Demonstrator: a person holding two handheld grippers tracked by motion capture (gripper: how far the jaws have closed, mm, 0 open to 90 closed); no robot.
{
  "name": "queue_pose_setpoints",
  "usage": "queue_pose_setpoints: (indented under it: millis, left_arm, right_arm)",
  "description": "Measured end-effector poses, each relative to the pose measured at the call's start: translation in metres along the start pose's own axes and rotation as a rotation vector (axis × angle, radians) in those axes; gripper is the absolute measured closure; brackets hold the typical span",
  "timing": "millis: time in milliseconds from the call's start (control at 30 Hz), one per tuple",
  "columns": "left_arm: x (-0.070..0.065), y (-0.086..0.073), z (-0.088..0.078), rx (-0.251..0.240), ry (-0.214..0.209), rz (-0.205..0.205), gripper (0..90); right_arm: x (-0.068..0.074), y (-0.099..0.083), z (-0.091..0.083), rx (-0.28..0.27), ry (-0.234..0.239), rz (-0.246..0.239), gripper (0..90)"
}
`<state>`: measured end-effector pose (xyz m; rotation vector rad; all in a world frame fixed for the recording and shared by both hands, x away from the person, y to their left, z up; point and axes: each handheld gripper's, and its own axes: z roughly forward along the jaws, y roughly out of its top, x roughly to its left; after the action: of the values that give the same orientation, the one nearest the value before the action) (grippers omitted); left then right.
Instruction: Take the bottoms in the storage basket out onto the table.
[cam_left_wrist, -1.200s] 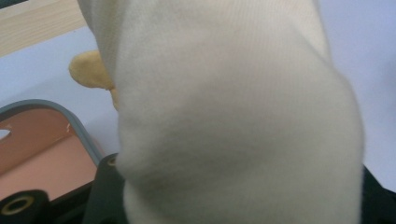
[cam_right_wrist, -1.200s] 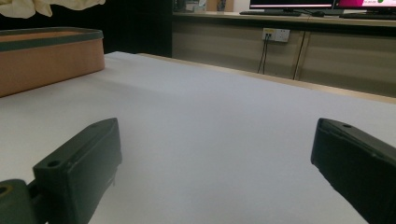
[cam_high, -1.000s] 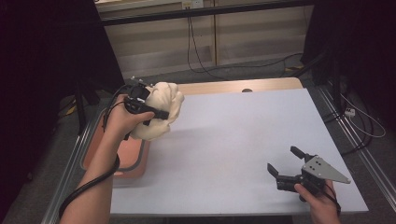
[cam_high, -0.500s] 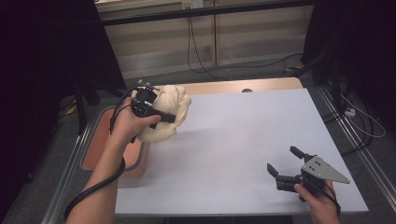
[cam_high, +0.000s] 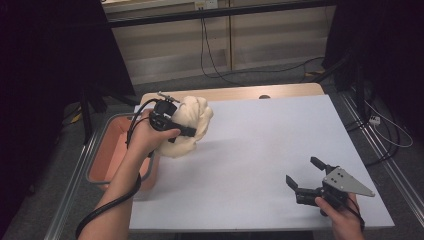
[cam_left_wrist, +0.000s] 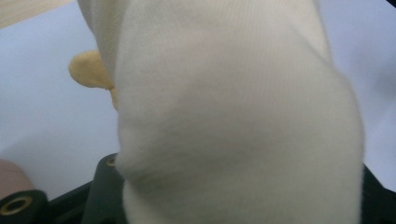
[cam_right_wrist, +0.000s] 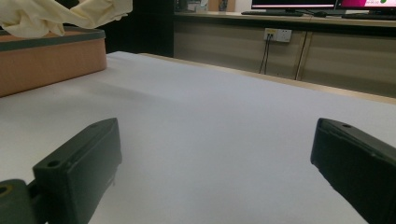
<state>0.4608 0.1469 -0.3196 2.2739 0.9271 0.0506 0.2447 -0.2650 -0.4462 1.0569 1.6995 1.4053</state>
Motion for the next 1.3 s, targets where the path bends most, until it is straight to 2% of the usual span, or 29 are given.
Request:
queue_pose_setpoints:
  millis: [167,767,1300]
  left_arm:
    - [-0.005,0.000,0.003,0.000,-0.011,0.021,44.5]
    - [-0.019,-0.004,0.020,0.000,-0.041,0.047,43.8]
    - [-0.033,-0.010,0.034,-0.027,-0.074,0.057,43.3]
  right_arm:
    - [0.000,0.000,0.000,0.002,0.001,-0.002,1.6]
    - [0.000,0.000,0.000,-0.002,0.001,0.003,2.0]
    - [0.000,0.000,0.000,0.002,0.004,0.002,1.9]
